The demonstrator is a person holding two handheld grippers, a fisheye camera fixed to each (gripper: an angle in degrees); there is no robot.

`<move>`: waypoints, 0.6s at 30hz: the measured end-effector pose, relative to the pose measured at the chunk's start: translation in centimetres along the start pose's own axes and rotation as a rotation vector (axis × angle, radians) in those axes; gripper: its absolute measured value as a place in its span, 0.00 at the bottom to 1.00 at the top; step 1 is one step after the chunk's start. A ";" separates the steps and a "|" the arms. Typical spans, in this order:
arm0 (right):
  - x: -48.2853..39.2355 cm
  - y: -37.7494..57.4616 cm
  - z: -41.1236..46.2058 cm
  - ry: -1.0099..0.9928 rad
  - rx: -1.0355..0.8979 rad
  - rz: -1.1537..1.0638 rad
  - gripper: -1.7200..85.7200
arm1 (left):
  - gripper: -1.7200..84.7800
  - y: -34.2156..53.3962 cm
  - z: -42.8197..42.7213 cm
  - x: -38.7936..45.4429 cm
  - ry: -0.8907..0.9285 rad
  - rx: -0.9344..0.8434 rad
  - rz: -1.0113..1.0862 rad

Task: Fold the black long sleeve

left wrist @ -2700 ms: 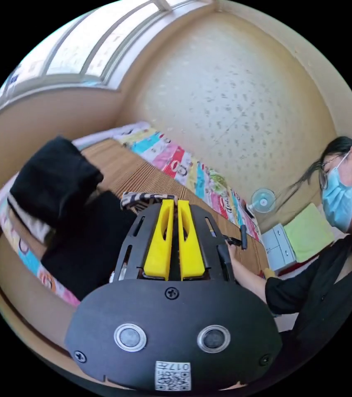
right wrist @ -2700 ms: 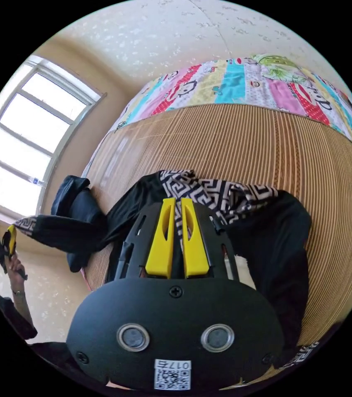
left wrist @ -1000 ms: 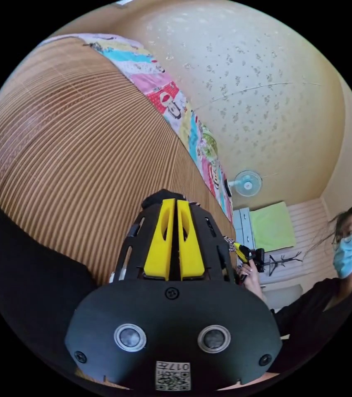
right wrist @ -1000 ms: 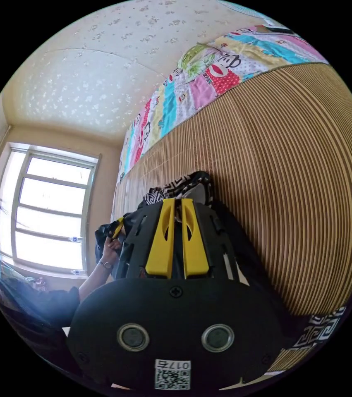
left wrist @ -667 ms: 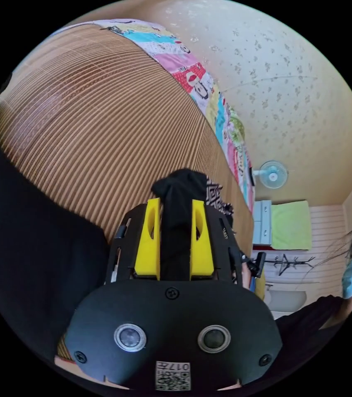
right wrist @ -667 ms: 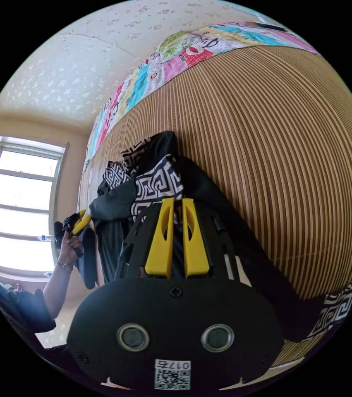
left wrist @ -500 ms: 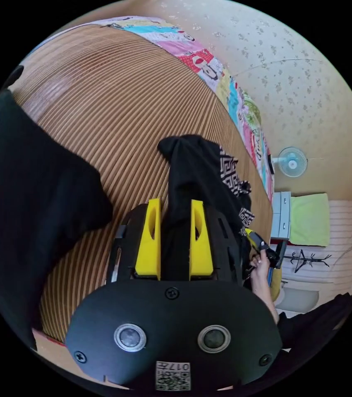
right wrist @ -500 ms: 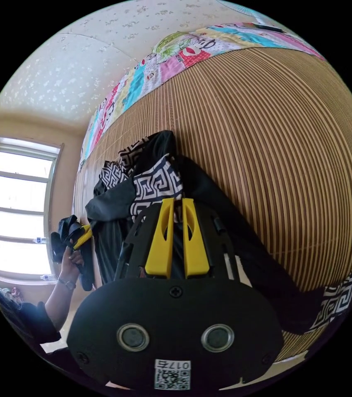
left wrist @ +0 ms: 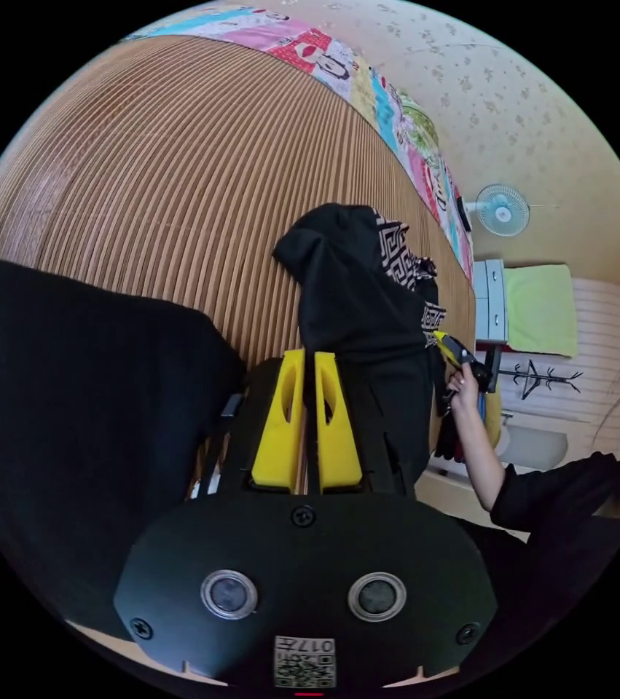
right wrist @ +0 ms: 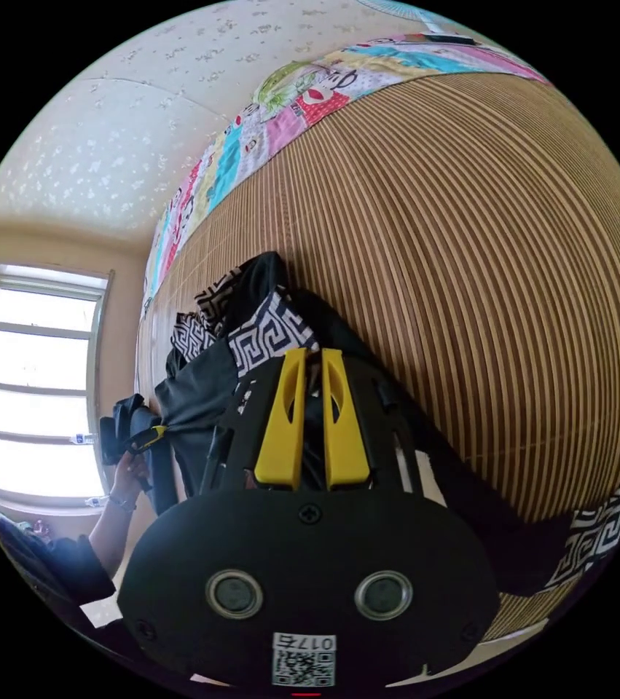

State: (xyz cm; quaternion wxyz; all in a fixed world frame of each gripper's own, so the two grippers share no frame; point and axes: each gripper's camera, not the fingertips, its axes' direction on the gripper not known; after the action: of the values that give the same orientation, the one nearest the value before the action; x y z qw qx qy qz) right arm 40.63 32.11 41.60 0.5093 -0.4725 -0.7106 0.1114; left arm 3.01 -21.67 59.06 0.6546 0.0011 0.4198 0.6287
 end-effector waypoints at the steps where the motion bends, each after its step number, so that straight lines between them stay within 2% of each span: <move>1: -0.3 0.4 -1.2 -0.005 0.008 -0.015 0.10 | 0.08 0.1 -0.3 0.1 -0.009 0.018 0.002; 3: -0.5 1.8 -3.8 0.026 0.046 -0.026 0.11 | 0.12 1.5 -2.5 0.7 -0.071 0.164 -0.028; 6: 1.4 5.6 -8.6 0.066 0.086 0.061 0.13 | 0.12 4.2 -5.0 2.0 -0.106 0.335 -0.068; 8: 3.1 8.5 -11.1 0.105 0.102 0.134 0.13 | 0.12 5.5 -5.4 3.2 -0.097 0.371 -0.058; 10: 5.7 12.2 -13.2 0.237 0.107 0.268 0.13 | 0.12 6.4 -4.7 4.7 -0.083 0.358 -0.032; 12: 7.7 14.3 -14.2 0.285 0.127 0.381 0.14 | 0.12 7.0 -2.4 6.9 -0.060 0.293 0.025; 18: 11.8 17.3 -12.5 0.318 0.237 0.622 0.12 | 0.12 7.0 6.3 11.6 0.062 0.048 0.174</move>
State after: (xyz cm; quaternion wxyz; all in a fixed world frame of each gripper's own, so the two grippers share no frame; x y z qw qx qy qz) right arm 60.22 46.46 43.57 0.6062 -0.6151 -0.4274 0.2675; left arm -0.88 -7.36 60.50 0.5839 0.0336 0.4532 0.6727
